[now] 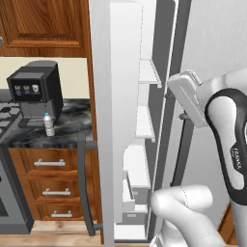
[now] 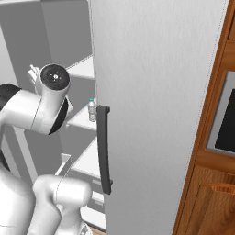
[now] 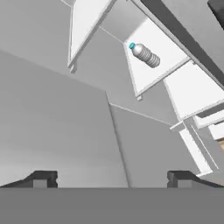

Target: Take the bottled waters from the counter and place them in the freezer to freeze. Close the freezer door after placing the bottles.

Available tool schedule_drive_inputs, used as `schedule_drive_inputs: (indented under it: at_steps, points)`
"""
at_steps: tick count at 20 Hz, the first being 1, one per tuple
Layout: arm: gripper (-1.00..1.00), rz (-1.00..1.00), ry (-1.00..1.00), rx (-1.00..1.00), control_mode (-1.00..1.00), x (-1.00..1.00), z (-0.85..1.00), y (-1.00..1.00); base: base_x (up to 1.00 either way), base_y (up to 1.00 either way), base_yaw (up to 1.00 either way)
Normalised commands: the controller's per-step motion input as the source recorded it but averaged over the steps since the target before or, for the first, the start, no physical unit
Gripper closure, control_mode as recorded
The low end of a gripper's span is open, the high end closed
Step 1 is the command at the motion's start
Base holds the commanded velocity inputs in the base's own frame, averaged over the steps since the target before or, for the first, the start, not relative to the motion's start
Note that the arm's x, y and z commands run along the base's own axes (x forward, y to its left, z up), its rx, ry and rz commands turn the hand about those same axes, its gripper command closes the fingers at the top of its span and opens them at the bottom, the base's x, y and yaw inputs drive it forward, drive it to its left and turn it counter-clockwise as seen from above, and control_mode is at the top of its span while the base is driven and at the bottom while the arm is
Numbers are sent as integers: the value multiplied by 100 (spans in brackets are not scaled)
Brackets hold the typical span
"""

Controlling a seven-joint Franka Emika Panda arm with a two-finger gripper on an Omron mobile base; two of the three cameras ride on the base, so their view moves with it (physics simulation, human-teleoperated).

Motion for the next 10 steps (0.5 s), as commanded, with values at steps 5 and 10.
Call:
schedule_drive_inputs:
  at_steps: [5,10]
  points:
    - [-100,19,5,35,-100,-27,10,13,0,0,0]
    - [-100,20,2,12,-100,-6,0,23,0,0,0]
